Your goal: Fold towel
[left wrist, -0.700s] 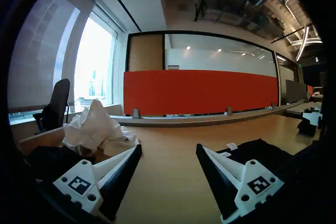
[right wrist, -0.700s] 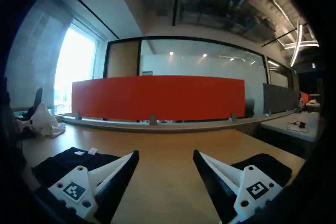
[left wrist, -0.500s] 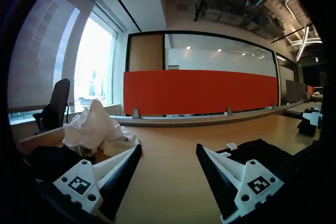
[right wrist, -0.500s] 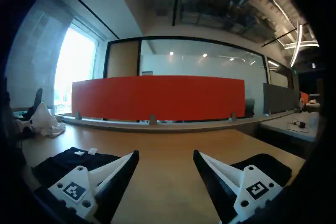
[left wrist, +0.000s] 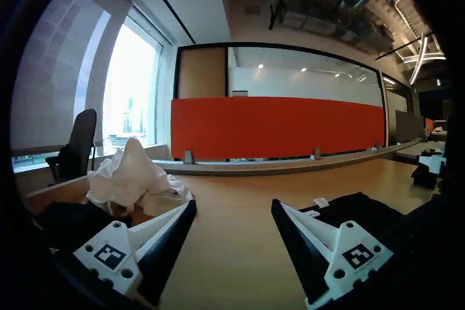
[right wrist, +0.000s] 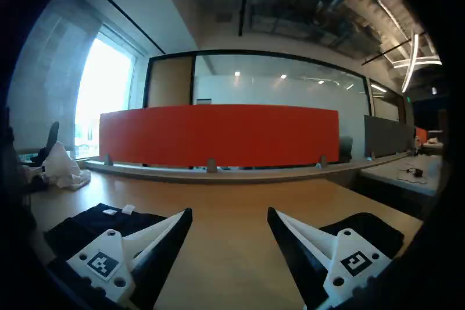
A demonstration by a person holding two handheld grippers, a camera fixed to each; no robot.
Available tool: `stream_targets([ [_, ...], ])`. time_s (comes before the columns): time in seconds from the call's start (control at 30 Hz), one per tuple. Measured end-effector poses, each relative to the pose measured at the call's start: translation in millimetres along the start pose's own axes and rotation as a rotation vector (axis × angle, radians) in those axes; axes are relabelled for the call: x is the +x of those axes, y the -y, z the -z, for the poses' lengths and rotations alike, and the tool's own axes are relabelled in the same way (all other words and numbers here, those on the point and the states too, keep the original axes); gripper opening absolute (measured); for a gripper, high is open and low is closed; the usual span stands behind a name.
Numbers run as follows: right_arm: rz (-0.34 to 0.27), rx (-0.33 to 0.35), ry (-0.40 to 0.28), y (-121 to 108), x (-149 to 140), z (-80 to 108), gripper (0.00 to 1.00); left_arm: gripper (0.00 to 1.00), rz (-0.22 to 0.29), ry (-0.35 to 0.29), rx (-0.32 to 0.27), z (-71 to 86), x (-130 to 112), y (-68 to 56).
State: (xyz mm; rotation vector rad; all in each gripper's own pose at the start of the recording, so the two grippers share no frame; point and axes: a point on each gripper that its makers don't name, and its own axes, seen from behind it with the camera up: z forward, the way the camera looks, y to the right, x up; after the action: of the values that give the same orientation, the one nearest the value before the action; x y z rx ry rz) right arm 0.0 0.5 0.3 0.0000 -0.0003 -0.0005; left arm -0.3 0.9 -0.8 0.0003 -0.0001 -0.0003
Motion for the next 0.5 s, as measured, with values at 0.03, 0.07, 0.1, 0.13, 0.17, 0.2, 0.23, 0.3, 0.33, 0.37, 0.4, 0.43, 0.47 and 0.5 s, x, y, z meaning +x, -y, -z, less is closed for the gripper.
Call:
stream_targets([
  [0.03,0.0,0.0,0.0,0.0,-0.1,0.0,1.0,0.96,0.0,0.0,0.0,-0.1,0.0,0.0],
  [0.07,0.0,0.0,0.0,0.1,-0.2,-0.1,1.0,0.96,0.0,0.0,0.0,-0.2,0.0,0.1],
  [0.1,0.0,0.0,0.0,0.1,-0.2,-0.1,1.0,0.96,0.0,0.0,0.0,-0.2,0.0,0.1],
  [0.13,0.0,0.0,0.0,0.2,-0.2,-0.1,1.0,0.96,0.0,0.0,0.0,-0.2,-0.1,0.2],
  [0.17,0.0,0.001,0.0,0.2,-0.2,-0.2,1.0,0.96,0.0,0.0,0.0,-0.3,-0.2,0.2],
  [0.2,0.0,0.001,0.0,0.3,0.0,-0.1,1.0,0.96,0.0,0.0,0.0,-0.3,-0.2,0.2],
  [0.23,0.0,0.0,0.0,0.4,0.2,0.0,1.0,0.96,0.0,0.0,0.0,-0.2,-0.3,0.2],
  [0.3,0.0,0.0,0.0,0.6,0.6,0.1,1.0,0.96,0.0,0.001,0.0,-0.1,-0.3,0.2],
  [0.33,0.0,0.0,0.001,0.7,0.8,0.2,1.0,0.96,0.0,0.001,0.0,-0.2,-0.3,0.3],
  [0.37,0.0,0.0,0.001,0.7,0.9,0.3,1.0,0.96,0.0,0.001,0.0,-0.2,-0.3,0.3],
  [0.4,0.0,0.001,0.0,0.8,0.9,0.3,1.0,0.96,0.0,0.001,0.0,-0.2,-0.2,0.2],
  [0.43,0.0,0.001,0.0,0.8,0.8,0.3,1.0,0.96,0.0,0.0,0.0,-0.2,-0.1,0.0],
  [0.47,0.0,0.001,0.0,0.7,0.7,0.2,1.0,0.96,-0.001,0.0,0.0,-0.2,0.0,-0.2],
  [0.5,0.0,0.002,-0.001,0.9,0.4,0.0,1.0,0.96,-0.001,0.0,0.001,-0.3,0.0,-0.1],
])
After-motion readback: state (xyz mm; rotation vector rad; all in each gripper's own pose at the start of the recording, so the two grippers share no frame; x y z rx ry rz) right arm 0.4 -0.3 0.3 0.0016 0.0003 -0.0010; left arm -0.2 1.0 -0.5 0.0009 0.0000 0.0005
